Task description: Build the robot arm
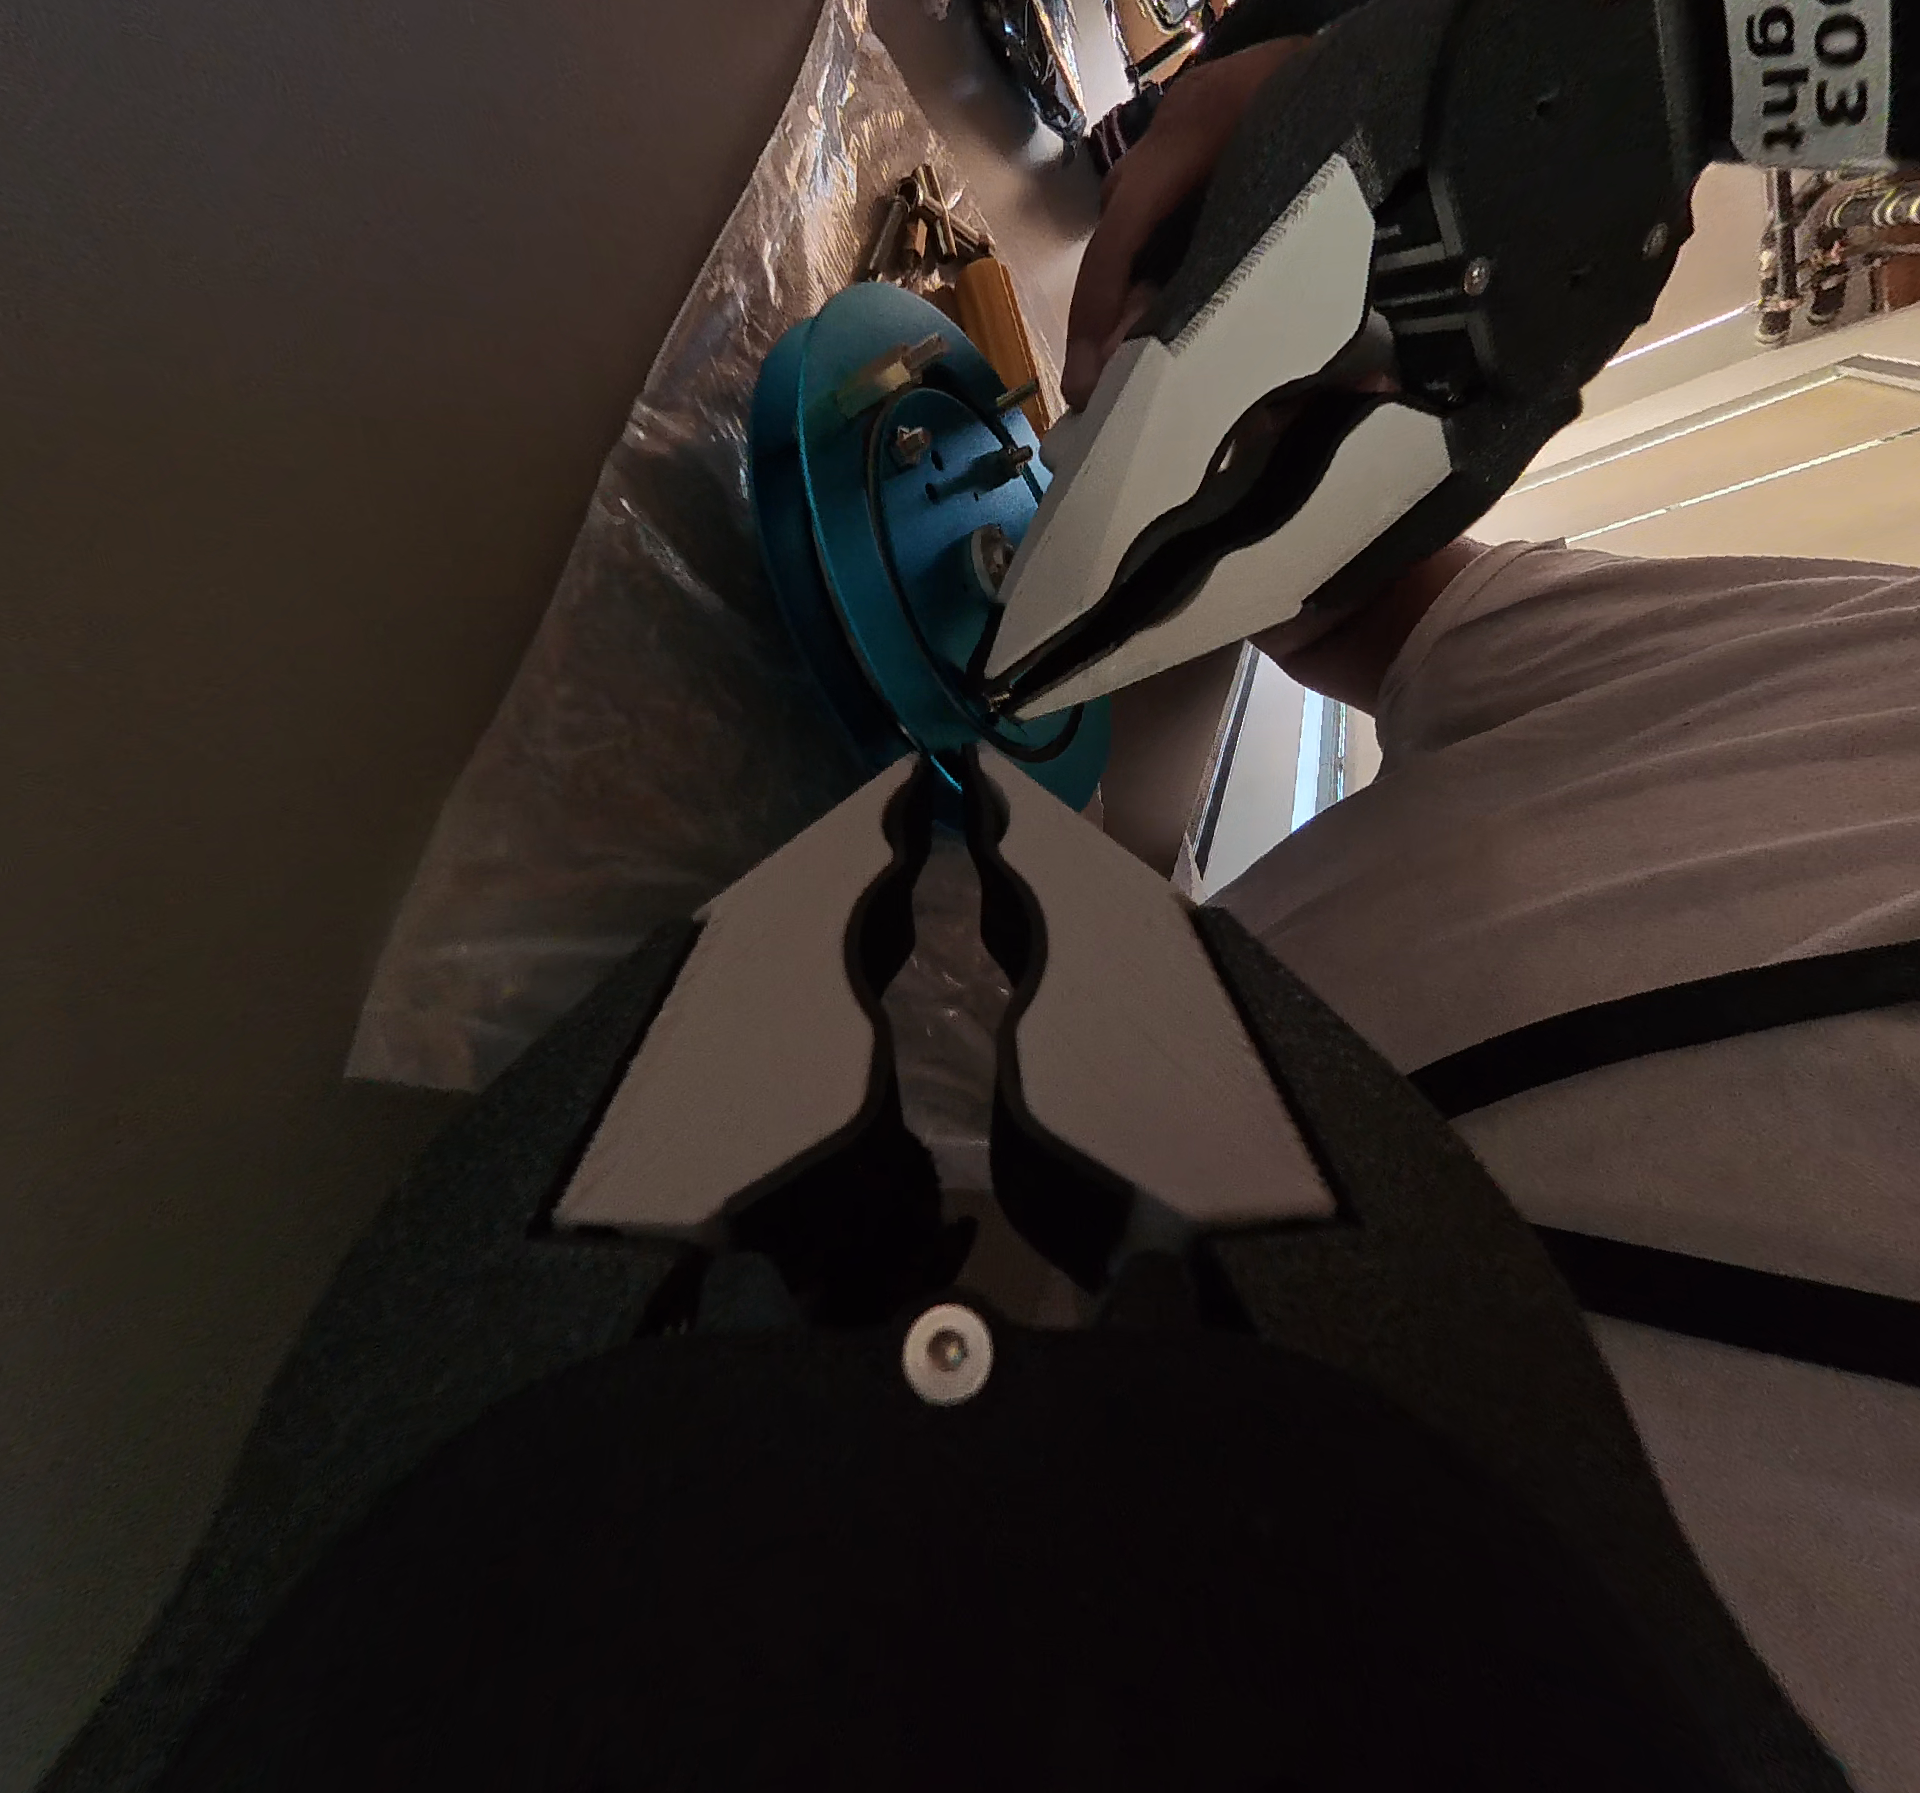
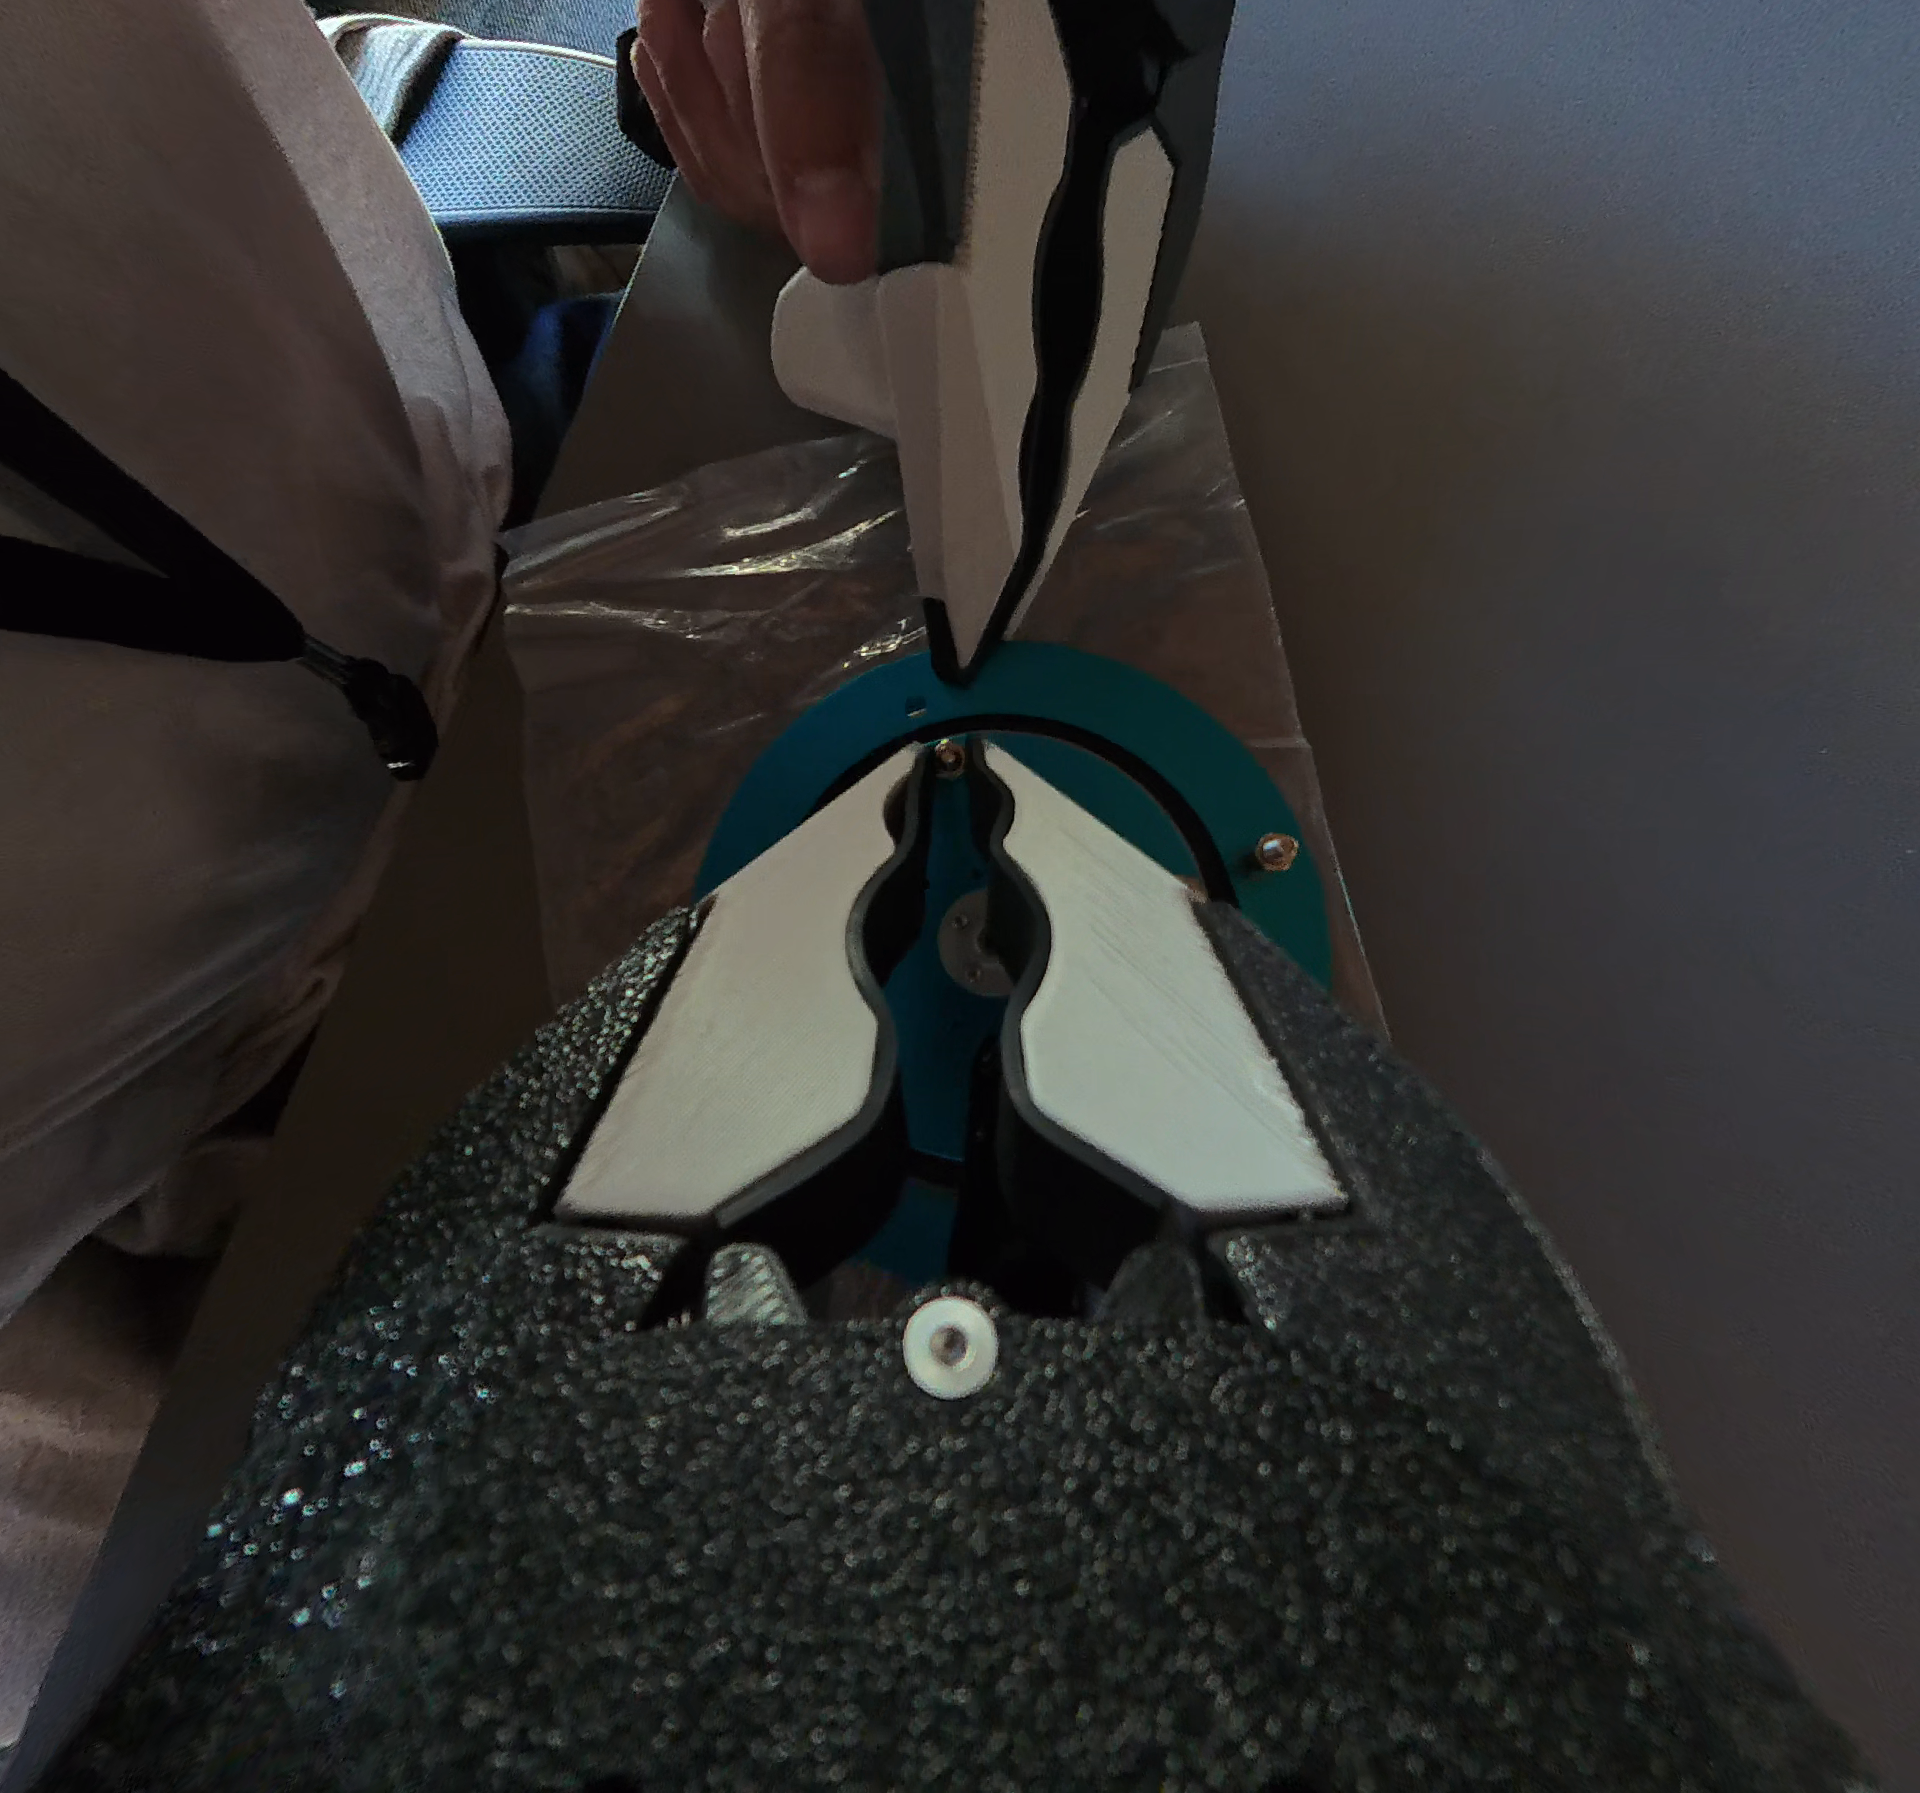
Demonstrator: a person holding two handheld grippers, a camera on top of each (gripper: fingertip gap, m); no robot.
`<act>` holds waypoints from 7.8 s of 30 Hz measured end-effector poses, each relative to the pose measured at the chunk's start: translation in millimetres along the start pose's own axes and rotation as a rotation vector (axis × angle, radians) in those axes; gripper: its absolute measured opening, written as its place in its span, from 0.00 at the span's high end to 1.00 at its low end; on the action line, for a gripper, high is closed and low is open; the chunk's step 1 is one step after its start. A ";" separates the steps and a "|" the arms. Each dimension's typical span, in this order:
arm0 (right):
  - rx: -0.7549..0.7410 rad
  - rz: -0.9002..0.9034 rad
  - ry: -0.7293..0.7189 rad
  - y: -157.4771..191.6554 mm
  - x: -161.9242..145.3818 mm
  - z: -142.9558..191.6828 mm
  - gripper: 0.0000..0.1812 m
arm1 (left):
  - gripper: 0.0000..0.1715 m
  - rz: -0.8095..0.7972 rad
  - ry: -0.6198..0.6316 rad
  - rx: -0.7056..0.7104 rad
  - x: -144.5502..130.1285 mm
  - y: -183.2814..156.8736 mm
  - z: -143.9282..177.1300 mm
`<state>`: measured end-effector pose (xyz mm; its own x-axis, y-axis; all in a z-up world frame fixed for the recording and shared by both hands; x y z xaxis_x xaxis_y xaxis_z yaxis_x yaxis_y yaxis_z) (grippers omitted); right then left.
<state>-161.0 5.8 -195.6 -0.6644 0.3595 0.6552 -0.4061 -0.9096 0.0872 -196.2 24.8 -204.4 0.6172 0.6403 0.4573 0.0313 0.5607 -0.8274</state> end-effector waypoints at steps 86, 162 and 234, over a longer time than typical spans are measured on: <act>-0.104 -0.300 -0.160 -28.9 -56.5 41.2 0.72 | 0.71 -0.534 0.044 0.374 19.6 5.1 -18.3; 0.194 -0.300 -0.728 34.5 79.2 59.5 0.99 | 0.98 -0.678 -0.584 0.158 14.0 -102.3 17.6; -1.068 0.221 0.237 41.3 -6.6 -13.7 0.81 | 0.98 -0.814 0.011 0.565 -29.9 -14.9 20.6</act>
<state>-182.0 -31.3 -206.5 -0.8455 0.3459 0.4067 -0.5189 -0.3531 -0.7785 -231.3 8.1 -199.1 0.5811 -0.0552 0.8120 0.0716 0.9973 0.0166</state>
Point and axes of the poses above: each gripper's, where its closed fingertips meet, z back along the fingers, x out of its top, y = z × x across the jaws, the point moved 2 cm from there along z, back along the fingers, and after that the axes turned 1 degree about -x, right-handed, at the moved point
